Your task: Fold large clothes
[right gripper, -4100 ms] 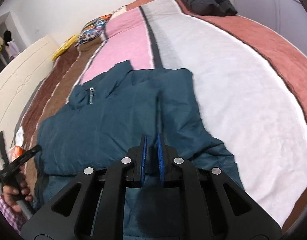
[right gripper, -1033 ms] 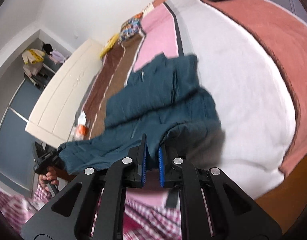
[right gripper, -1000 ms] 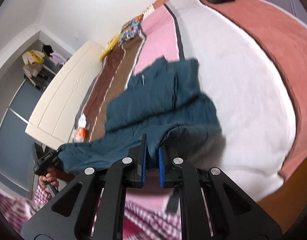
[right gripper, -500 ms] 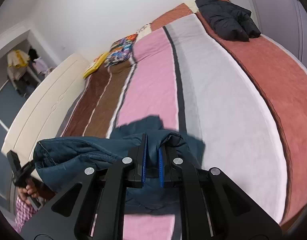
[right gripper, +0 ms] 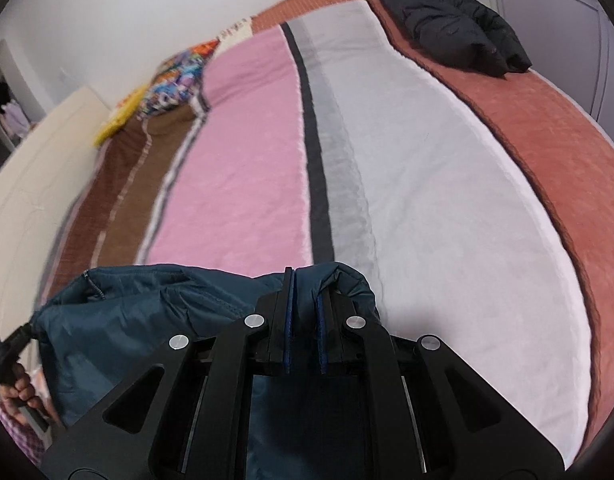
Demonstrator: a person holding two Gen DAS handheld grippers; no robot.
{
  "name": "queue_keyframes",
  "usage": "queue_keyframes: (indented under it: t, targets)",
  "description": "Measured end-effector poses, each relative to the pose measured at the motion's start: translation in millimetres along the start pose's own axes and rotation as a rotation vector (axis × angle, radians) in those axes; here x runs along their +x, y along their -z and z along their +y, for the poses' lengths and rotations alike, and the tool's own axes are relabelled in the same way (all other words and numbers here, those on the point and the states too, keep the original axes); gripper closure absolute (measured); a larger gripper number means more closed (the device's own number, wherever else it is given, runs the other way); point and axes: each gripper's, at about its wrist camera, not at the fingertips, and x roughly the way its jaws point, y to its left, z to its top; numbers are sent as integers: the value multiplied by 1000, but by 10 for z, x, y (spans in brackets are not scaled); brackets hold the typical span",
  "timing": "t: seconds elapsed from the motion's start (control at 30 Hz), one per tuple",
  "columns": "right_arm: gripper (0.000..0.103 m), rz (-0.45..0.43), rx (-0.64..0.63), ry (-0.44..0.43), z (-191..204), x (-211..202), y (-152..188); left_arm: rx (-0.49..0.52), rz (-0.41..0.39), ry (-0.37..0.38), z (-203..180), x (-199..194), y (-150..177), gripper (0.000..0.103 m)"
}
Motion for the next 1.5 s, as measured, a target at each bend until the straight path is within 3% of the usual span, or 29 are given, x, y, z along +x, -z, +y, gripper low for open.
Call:
queue_keyframes:
  t: [0.3, 0.53, 0.67, 0.77, 0.87, 0.93, 1.1, 1.2, 1.3, 1.37, 1.4, 1.43, 1.5]
  targets:
    - [93, 83, -21, 115, -80, 856, 150, -4, 79, -72, 37, 778, 72, 93]
    - [91, 178, -4, 121, -158, 1153, 293, -55, 155, -84, 153, 1113, 315, 89]
    - [87, 182, 87, 74, -215, 985, 172, -110, 152, -53, 206, 1020, 246, 87]
    - [80, 174, 164, -29, -315, 750, 32, -188, 126, 21, 294, 794, 127, 79]
    - [67, 174, 251, -144, -423, 532, -58, -249, 86, 102, 312, 553, 17, 72]
    - [34, 161, 300, -192, -483, 397, -94, -273, 67, 134, 275, 419, -23, 65]
    - [32, 83, 330, -212, -446, 85, -188, -245, 24, 116, 119, 239, -25, 59]
    - [32, 12, 178, -139, -195, -185, -144, -278, -39, 115, 204, 119, -61, 51]
    - [32, -21, 19, -109, 102, -403, 107, -297, -95, 92, 284, 3, -143, 49]
    - [32, -32, -64, -99, 292, -502, 345, -286, -92, 53, 283, -67, -174, 49]
    - [34, -47, -117, -67, 397, -547, 479, -255, -81, 37, 239, -86, -157, 49]
    - [45, -58, -163, -46, 487, -535, 607, -213, -74, 23, 188, -112, -121, 49]
    - [57, -68, -267, -22, 694, -521, 896, -43, -89, -20, -68, -212, 109, 49]
